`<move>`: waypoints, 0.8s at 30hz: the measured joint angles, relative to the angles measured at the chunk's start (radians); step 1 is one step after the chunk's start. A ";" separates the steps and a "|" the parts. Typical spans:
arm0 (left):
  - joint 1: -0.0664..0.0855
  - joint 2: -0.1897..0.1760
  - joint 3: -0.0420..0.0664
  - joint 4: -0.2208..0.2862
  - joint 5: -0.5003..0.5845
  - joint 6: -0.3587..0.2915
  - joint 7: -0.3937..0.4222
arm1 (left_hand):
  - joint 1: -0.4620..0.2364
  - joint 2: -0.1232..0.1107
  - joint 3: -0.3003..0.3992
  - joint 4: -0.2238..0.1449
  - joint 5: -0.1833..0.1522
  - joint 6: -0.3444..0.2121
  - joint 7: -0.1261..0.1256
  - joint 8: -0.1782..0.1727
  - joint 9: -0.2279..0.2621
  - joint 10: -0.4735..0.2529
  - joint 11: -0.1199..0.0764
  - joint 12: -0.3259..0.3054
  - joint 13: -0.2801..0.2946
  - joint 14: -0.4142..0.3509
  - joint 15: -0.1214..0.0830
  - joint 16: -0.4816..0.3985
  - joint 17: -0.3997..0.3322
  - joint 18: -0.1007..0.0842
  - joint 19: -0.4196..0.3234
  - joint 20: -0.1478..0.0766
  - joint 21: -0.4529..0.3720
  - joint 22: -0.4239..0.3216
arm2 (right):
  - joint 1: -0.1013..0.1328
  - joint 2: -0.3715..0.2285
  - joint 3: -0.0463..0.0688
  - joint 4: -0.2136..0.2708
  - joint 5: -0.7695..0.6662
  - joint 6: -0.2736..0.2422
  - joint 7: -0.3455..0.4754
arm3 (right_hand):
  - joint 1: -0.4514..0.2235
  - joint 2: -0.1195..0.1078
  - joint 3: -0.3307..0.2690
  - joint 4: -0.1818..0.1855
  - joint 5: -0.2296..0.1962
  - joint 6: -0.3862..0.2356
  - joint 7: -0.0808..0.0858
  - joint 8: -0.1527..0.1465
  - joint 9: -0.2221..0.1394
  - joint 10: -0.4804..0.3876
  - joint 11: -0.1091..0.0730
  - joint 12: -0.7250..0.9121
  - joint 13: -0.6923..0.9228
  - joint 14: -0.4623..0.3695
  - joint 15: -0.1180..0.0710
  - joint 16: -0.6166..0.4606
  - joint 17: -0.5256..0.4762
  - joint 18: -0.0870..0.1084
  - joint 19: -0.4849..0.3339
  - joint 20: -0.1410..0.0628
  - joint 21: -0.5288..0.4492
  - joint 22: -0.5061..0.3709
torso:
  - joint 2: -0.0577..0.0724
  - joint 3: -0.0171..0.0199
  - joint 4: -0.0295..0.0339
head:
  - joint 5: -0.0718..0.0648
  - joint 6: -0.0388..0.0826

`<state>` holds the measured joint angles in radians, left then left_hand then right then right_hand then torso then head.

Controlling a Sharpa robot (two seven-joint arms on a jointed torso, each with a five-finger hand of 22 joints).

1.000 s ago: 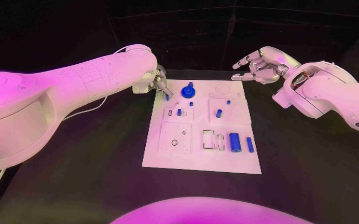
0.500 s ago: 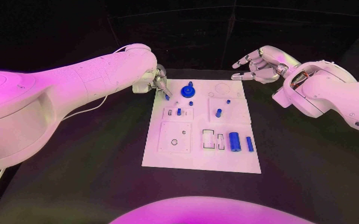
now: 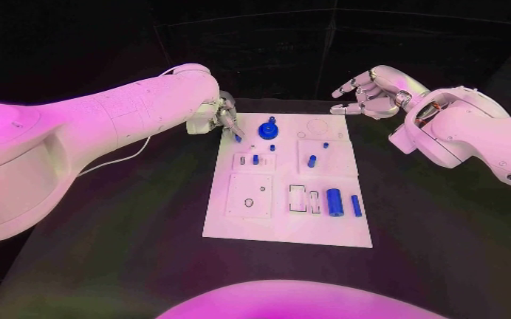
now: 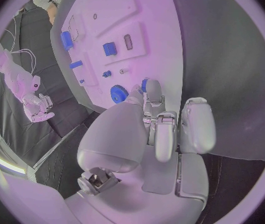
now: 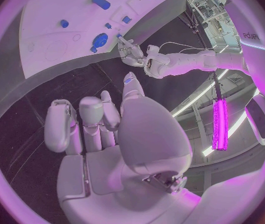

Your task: Assemble the parts on the task board

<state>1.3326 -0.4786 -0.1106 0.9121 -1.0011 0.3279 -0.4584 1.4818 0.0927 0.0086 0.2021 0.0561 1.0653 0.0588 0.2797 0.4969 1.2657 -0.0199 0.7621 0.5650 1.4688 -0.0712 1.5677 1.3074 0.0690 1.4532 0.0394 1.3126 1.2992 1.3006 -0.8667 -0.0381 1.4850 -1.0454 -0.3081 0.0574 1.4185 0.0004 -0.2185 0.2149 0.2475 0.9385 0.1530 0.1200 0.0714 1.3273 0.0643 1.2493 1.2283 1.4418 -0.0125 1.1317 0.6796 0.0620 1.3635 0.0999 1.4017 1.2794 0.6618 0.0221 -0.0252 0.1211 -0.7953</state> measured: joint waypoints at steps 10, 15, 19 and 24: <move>0.008 -0.088 0.000 0.155 0.045 -0.088 -0.001 | -0.130 -0.136 0.281 -0.044 0.051 0.013 -0.005 0.015 0.023 0.043 -0.007 0.032 0.026 -0.004 -0.004 0.000 0.000 0.000 0.005 -0.005 -0.003 0.009 | 0.000 -0.006 0.000 0.001 0.000 0.000 0.000 | 0.000 0.000 0.000 0.000 0.000 0.000 0.000 0.000 0.000 0.000 0.000 0.000 0.001 0.000 0.000 0.000 0.000 0.000 0.000 0.000 0.000 0.000 | -0.001 0.0013 0.0013 | 0.005 0.001; 0.009 -0.132 -0.002 0.236 0.057 -0.135 -0.008 | -0.163 -0.169 0.344 -0.050 0.061 0.016 -0.009 0.023 0.036 0.057 -0.007 0.050 0.044 -0.004 -0.004 0.000 0.000 0.000 0.006 -0.006 -0.003 0.009 | 0.000 -0.009 0.000 0.002 0.000 0.000 0.000 | 0.000 0.000 0.000 0.000 0.000 0.000 0.000 0.000 0.000 0.000 0.000 0.000 0.001 0.000 0.000 0.000 0.000 0.000 0.000 0.000 0.000 0.000 | -0.002 0.0018 0.0019 | 0.006 0.000; 0.009 -0.165 -0.010 0.294 0.063 -0.172 -0.017 | -0.173 -0.179 0.367 -0.054 0.061 0.020 -0.012 0.029 0.037 0.061 -0.010 0.060 0.055 -0.004 -0.004 0.000 0.000 0.000 0.008 -0.008 -0.003 0.009 | 0.000 -0.011 0.000 0.002 0.000 0.000 0.000 | 0.000 0.000 0.000 0.000 0.000 0.000 0.000 0.000 0.000 0.000 0.000 0.000 0.001 0.000 0.000 0.000 0.000 0.000 0.000 0.000 0.000 0.000 | -0.002 0.0018 0.0019 | 0.008 -0.002; 0.007 -0.193 -0.034 0.340 0.067 -0.205 -0.027 | -0.179 -0.185 0.376 -0.057 0.067 0.020 -0.013 0.030 0.043 0.066 -0.012 0.065 0.063 -0.004 -0.004 0.000 0.000 0.000 0.008 -0.008 -0.003 0.009 | 0.000 -0.012 0.000 0.002 0.000 0.000 -0.001 | 0.000 0.000 0.000 0.000 0.000 0.000 0.000 0.000 0.000 0.000 0.000 0.000 0.001 0.000 0.000 0.000 0.000 0.000 0.000 0.000 0.000 0.000 | -0.002 0.0015 0.0020 | 0.009 -0.004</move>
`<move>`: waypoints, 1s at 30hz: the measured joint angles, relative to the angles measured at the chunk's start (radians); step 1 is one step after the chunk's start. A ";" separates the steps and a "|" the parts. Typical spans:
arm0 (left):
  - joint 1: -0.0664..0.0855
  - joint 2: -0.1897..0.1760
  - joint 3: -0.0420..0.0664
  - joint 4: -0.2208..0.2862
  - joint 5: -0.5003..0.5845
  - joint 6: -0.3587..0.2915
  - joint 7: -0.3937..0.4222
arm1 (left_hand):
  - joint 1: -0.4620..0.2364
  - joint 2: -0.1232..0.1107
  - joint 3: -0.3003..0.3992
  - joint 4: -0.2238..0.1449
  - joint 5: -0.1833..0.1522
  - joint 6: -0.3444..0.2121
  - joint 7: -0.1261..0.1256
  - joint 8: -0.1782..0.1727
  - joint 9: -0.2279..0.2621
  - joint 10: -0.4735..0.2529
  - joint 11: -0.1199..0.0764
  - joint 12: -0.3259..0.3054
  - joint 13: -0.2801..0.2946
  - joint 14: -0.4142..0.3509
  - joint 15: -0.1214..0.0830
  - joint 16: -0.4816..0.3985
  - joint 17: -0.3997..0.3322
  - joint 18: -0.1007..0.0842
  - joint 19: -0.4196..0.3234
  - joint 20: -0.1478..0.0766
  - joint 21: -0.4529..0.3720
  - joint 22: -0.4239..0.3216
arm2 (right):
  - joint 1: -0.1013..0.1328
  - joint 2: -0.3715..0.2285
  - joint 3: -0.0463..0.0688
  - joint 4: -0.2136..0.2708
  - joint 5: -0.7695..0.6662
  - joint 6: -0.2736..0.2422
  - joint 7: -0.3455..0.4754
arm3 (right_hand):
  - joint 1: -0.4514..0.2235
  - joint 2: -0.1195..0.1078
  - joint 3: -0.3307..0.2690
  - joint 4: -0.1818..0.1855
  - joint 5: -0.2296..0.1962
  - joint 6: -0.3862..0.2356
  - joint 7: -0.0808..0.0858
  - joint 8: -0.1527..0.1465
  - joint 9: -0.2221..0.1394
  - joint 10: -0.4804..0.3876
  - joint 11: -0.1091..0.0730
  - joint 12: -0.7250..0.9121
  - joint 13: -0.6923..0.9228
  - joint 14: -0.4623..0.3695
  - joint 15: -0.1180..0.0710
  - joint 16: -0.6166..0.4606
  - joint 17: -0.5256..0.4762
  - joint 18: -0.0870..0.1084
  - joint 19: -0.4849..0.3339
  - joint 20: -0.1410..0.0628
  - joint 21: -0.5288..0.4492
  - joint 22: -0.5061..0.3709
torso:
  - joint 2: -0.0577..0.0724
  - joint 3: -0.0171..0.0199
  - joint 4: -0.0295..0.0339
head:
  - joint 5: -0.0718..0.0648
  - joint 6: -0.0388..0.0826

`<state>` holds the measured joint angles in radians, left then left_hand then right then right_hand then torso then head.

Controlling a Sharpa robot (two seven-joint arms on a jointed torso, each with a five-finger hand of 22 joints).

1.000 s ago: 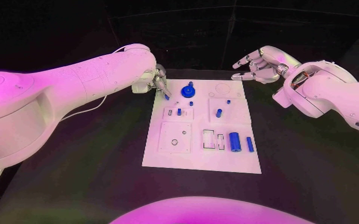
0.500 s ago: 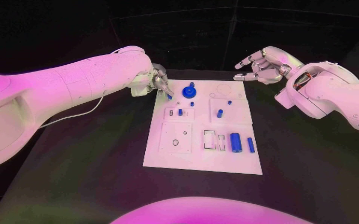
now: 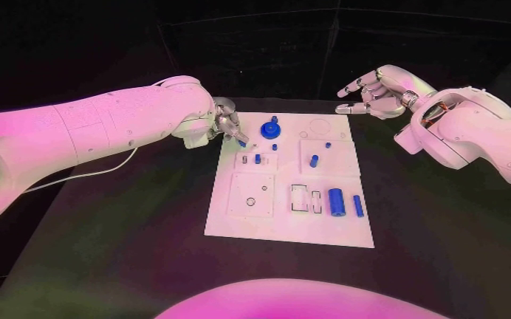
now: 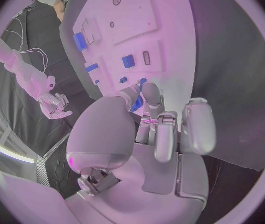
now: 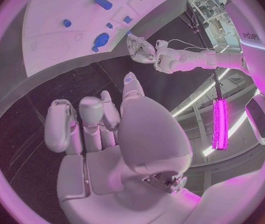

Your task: Assemble the parts on the task board

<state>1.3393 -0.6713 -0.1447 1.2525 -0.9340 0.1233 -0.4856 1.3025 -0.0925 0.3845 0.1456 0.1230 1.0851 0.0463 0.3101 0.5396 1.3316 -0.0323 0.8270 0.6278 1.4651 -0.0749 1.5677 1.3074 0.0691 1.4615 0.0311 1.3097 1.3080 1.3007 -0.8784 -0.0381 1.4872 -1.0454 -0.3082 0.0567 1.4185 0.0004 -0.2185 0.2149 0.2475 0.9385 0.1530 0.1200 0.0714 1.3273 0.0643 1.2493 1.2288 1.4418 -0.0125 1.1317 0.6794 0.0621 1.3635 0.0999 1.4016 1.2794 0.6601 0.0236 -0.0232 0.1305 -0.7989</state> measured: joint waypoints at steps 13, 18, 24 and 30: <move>-0.006 -0.016 -0.036 0.048 0.005 -0.046 -0.015 | -0.022 -0.014 0.035 -0.016 0.013 0.007 0.000 0.009 0.008 0.007 0.000 0.013 0.015 0.004 -0.004 0.000 0.000 0.000 0.003 -0.003 0.003 0.000 | 0.000 0.001 0.000 -0.001 0.000 0.000 0.000 | 0.000 0.000 0.000 0.000 0.000 0.000 0.000 0.000 0.000 0.000 0.000 0.000 0.000 0.000 0.000 0.000 0.000 0.000 0.000 0.000 0.000 0.000 | 0.000 -0.0012 -0.0011 | 0.003 -0.003; -0.009 -0.014 -0.038 0.051 0.005 -0.056 -0.017 | -0.026 -0.016 0.037 -0.018 0.013 0.007 0.000 0.009 0.008 0.009 0.001 0.013 0.016 0.004 -0.004 0.000 0.000 0.000 0.003 -0.003 0.003 0.000 | 0.000 0.001 0.000 -0.001 0.000 0.000 0.000 | 0.000 0.000 0.000 0.000 0.000 0.000 0.000 0.000 0.000 0.000 0.000 0.000 0.000 0.000 0.000 0.000 0.000 0.000 0.000 0.000 0.000 0.000 | 0.000 -0.0012 -0.0013 | 0.004 -0.005; -0.011 -0.014 -0.039 0.052 0.006 -0.058 -0.018 | -0.033 -0.021 0.044 -0.024 0.013 0.007 0.000 0.009 0.007 0.010 0.000 0.017 0.020 0.004 -0.004 0.000 0.000 0.000 0.003 -0.003 0.003 0.000 | 0.000 0.001 0.000 -0.001 0.000 0.000 0.000 | 0.000 0.000 0.000 0.000 0.000 0.000 0.000 0.000 0.000 0.000 0.000 0.000 0.000 0.000 0.000 0.000 0.000 0.000 0.000 0.000 0.000 0.000 | 0.001 -0.0011 -0.0020 | 0.004 -0.006; -0.012 -0.012 -0.041 0.054 0.006 -0.055 -0.020 | -0.034 -0.020 0.047 -0.022 0.013 0.006 0.000 0.009 0.007 0.011 0.000 0.017 0.022 0.000 -0.007 0.000 0.000 0.000 0.003 -0.003 0.003 0.000 | 0.000 0.002 0.000 -0.002 0.000 0.000 0.000 | 0.000 0.000 0.000 0.000 0.000 0.000 0.000 0.000 0.000 0.000 0.000 0.000 0.000 0.000 0.000 0.000 0.000 0.000 0.000 0.000 0.000 0.000 | 0.001 -0.0006 -0.0020 | 0.004 -0.007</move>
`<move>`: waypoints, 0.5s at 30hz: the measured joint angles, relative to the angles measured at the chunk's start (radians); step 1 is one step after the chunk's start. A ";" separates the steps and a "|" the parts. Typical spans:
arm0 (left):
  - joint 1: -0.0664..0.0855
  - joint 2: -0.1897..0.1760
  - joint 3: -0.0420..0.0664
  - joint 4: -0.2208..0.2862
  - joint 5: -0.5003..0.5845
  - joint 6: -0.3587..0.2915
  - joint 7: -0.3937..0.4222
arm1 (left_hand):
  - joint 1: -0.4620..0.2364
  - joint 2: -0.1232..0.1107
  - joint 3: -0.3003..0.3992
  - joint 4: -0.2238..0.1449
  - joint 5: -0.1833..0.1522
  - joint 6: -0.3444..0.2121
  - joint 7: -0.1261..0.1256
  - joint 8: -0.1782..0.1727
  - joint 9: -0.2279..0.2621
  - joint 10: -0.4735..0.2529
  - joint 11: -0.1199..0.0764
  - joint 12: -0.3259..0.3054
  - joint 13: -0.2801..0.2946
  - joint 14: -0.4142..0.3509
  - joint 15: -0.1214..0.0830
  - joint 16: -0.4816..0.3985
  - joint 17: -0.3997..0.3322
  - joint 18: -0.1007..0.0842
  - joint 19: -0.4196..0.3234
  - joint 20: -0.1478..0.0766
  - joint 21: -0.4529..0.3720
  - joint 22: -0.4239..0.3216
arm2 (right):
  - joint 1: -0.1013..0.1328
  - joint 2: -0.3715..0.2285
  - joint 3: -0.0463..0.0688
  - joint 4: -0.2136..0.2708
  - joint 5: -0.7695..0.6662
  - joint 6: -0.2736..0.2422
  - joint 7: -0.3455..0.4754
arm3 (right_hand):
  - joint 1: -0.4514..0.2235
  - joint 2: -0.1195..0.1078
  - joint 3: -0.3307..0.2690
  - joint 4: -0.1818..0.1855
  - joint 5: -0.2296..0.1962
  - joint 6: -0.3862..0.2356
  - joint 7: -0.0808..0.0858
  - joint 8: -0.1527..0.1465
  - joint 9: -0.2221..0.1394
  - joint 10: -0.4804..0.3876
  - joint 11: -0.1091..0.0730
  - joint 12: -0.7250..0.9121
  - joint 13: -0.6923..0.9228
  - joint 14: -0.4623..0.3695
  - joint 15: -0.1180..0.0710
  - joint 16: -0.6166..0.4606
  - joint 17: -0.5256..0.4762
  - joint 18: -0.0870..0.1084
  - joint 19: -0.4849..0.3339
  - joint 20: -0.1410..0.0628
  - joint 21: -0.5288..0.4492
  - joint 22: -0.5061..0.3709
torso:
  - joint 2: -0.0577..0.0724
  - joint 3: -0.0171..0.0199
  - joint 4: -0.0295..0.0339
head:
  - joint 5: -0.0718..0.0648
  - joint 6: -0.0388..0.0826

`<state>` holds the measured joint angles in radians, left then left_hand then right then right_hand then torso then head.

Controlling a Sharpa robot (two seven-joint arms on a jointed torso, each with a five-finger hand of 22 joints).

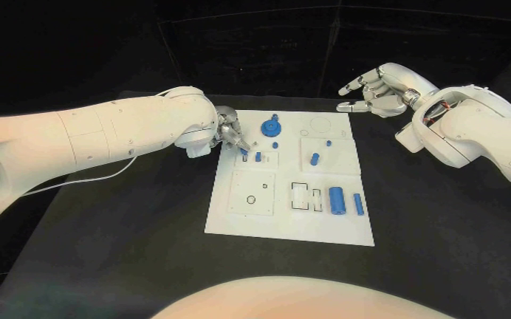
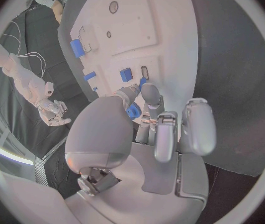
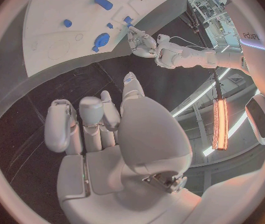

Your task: Assemble the parts on the task board

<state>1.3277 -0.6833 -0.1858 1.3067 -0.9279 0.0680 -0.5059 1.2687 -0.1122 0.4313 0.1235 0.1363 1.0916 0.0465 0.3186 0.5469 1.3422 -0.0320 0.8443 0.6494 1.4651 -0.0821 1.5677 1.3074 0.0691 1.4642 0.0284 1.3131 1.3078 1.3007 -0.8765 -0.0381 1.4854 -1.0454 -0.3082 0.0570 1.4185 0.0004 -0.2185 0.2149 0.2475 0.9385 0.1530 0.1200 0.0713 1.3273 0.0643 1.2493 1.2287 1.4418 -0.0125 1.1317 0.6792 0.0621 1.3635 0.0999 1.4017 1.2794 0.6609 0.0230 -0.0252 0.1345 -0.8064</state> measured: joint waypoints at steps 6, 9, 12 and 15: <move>-0.002 0.002 -0.003 0.003 0.000 0.006 -0.002 | 0.001 0.001 0.001 -0.001 0.000 0.000 0.000 -0.001 0.000 0.000 0.000 0.000 0.000 0.000 0.000 0.000 0.000 0.000 0.000 0.000 0.000 0.000 | 0.000 0.000 0.000 0.000 0.000 0.000 0.000 | 0.000 0.000 0.000 0.000 0.000 0.000 0.000 0.000 0.000 0.000 0.000 0.000 0.000 0.000 0.000 0.000 0.000 0.000 0.000 0.000 0.000 0.000 | 0.000 0.0001 0.0000 | 0.000 -0.001; -0.002 0.002 -0.003 0.005 0.001 0.010 -0.002 | 0.001 0.001 0.001 -0.001 0.000 0.000 0.000 -0.001 0.000 0.000 0.000 0.002 0.000 0.000 0.000 0.000 0.000 0.000 0.000 0.000 0.000 0.000 | 0.000 0.001 0.000 0.000 0.000 0.000 0.000 | 0.000 0.000 0.000 0.000 0.000 0.000 0.000 0.000 0.000 0.000 0.000 0.000 0.000 0.000 0.000 0.000 0.000 0.000 0.000 0.000 0.000 0.000 | 0.000 0.0001 0.0000 | 0.000 -0.002; -0.002 0.000 -0.004 0.008 0.001 0.015 -0.002 | 0.002 0.002 0.001 -0.001 0.003 0.000 0.000 -0.001 0.000 0.002 0.002 0.004 0.001 0.000 0.000 0.000 0.000 0.000 0.000 0.000 0.000 0.000 | 0.000 0.001 0.000 0.000 0.000 0.000 0.000 | 0.000 0.000 0.000 0.000 0.000 0.000 0.000 0.000 0.000 0.000 0.000 0.000 0.000 0.000 0.000 0.000 0.000 0.000 0.000 0.000 0.000 0.000 | 0.000 0.0001 0.0000 | 0.001 -0.003; -0.002 -0.001 -0.004 0.010 0.001 0.020 -0.003 | 0.002 0.002 0.001 -0.001 0.003 0.000 0.000 -0.001 0.000 0.002 0.002 0.004 0.001 0.000 0.000 0.000 0.000 0.000 0.000 0.000 0.000 0.000 | 0.000 0.001 0.000 0.000 0.000 0.000 0.000 | 0.000 0.000 0.000 0.000 0.000 0.000 0.000 0.000 0.000 0.000 0.000 0.000 0.000 0.000 0.000 0.000 0.000 0.000 0.000 0.000 0.000 0.000 | 0.000 0.0002 0.0002 | 0.001 -0.003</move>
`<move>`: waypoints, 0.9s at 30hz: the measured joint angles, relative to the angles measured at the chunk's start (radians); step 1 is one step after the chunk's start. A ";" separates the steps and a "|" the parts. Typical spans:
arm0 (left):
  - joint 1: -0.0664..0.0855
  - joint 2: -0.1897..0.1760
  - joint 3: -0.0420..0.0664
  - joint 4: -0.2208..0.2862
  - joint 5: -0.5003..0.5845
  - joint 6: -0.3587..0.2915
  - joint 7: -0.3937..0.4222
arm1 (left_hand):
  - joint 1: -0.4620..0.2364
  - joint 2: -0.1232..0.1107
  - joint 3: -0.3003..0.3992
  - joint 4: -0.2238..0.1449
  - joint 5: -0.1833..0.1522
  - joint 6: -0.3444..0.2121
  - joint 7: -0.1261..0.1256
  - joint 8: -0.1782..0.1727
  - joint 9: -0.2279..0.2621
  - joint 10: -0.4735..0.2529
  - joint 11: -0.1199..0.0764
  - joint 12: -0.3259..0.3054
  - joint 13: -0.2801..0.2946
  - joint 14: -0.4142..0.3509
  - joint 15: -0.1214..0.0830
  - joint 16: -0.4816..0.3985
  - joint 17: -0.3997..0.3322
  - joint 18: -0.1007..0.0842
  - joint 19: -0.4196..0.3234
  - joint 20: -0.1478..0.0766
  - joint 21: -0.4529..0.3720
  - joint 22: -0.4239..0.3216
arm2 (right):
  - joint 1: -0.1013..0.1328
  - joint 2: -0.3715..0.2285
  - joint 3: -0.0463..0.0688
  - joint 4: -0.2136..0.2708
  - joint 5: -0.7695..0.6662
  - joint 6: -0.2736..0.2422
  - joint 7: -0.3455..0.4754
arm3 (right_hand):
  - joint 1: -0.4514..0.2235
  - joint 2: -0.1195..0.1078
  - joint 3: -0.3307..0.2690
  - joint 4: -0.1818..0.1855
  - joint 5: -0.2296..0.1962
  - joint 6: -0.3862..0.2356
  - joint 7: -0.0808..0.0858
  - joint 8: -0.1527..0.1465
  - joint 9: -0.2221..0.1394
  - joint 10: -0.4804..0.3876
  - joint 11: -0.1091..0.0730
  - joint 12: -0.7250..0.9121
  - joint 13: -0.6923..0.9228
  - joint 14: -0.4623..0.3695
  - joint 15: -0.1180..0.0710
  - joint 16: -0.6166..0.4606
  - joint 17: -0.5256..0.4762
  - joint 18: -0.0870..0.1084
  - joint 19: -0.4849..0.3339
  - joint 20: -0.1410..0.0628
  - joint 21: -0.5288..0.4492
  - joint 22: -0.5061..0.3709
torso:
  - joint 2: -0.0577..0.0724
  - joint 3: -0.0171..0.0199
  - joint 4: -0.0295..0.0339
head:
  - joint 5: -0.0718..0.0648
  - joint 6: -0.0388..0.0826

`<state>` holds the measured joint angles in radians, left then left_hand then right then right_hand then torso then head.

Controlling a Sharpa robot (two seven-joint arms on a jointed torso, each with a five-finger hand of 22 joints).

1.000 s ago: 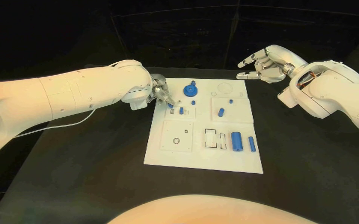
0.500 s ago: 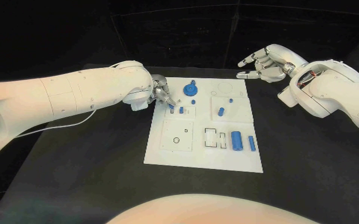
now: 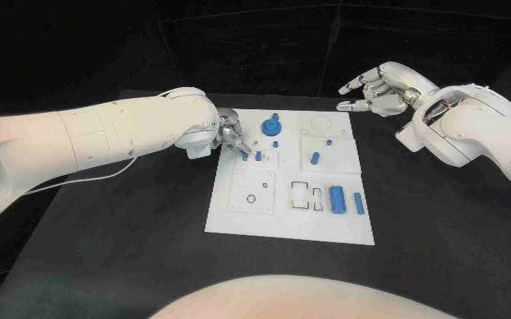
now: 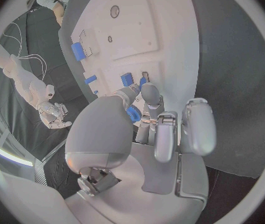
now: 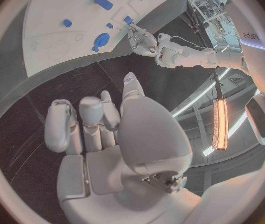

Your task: Assemble the parts on the task board

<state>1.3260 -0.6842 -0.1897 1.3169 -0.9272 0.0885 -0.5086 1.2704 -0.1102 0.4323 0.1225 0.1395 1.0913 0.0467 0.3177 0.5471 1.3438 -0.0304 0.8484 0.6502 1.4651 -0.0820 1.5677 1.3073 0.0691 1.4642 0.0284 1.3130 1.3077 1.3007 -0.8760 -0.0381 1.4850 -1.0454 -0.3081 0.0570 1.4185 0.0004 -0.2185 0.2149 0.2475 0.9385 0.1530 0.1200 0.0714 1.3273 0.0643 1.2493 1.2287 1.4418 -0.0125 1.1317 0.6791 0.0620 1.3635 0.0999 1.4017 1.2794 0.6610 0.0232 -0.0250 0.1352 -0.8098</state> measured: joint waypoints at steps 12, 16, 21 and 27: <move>0.000 -0.005 -0.002 0.005 -0.002 0.025 -0.003 | 0.000 0.000 0.000 0.000 0.000 0.002 -0.002 0.004 0.001 0.000 0.000 0.000 0.003 0.000 0.000 0.000 0.000 0.000 0.000 0.000 0.000 0.000 | 0.000 0.000 0.000 0.000 0.000 0.000 0.000 | 0.000 0.000 0.000 0.000 0.000 0.000 0.000 0.000 0.000 0.000 0.000 0.000 0.000 0.000 0.000 0.000 0.000 0.000 0.000 0.000 0.000 0.000 | 0.000 0.0002 0.0006 | 0.002 0.001; 0.000 -0.007 -0.002 0.007 -0.002 0.030 -0.004 | 0.000 0.000 0.000 0.000 0.000 0.002 -0.002 0.004 0.001 0.000 0.000 0.004 0.006 0.000 0.000 0.000 0.000 0.000 0.000 0.000 0.000 0.000 | 0.000 0.000 0.000 0.000 0.000 0.000 0.000 | 0.000 0.000 0.000 0.000 0.000 0.000 0.000 0.000 0.000 0.000 0.000 0.000 0.000 0.000 0.000 0.000 0.000 0.000 0.000 0.000 0.000 0.000 | 0.000 0.0002 0.0005 | 0.003 0.002; 0.001 -0.008 -0.002 0.008 -0.003 0.035 -0.005 | -0.003 0.000 0.000 0.000 0.000 0.002 -0.002 0.004 0.001 0.001 0.000 0.004 0.008 0.000 0.000 0.000 0.000 0.000 0.000 0.000 0.000 0.000 | 0.000 0.000 0.000 0.000 0.000 0.000 0.000 | 0.000 0.000 -0.003 -0.003 0.000 0.000 0.000 0.000 0.000 0.000 0.000 0.000 0.000 0.000 0.000 0.000 0.000 0.000 0.000 0.000 0.000 0.000 | 0.000 0.0002 0.0005 | 0.003 0.002; 0.001 -0.008 -0.002 0.008 -0.003 0.040 -0.006 | -0.004 -0.002 0.004 0.002 0.001 0.002 -0.002 0.004 0.003 0.001 0.000 0.010 0.014 0.000 0.000 0.000 0.000 0.000 0.000 0.000 0.000 0.000 | 0.000 0.001 0.000 0.000 0.000 0.000 0.000 | 0.000 0.000 -0.003 -0.003 0.000 0.000 0.000 0.000 0.000 0.000 0.000 0.000 0.000 0.000 0.000 0.000 0.000 0.000 0.000 0.000 0.000 0.000 | 0.000 0.0002 0.0002 | 0.004 0.002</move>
<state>1.3269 -0.6923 -0.1914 1.3253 -0.9304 0.1282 -0.5143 1.2663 -0.1117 0.4363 0.1240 0.1401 1.0935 0.0444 0.3215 0.5503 1.3445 -0.0299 0.8580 0.6637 1.4651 -0.0819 1.5677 1.3074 0.0691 1.4641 0.0285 1.3130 1.3076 1.3007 -0.8754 -0.0381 1.4848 -1.0454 -0.3078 0.0571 1.4185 0.0004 -0.2214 0.2121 0.2475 0.9385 0.1530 0.1200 0.0713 1.3273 0.0643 1.2494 1.2286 1.4418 -0.0125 1.1317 0.6790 0.0620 1.3635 0.0999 1.4017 1.2794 0.6607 0.0234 -0.0248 0.1388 -0.8083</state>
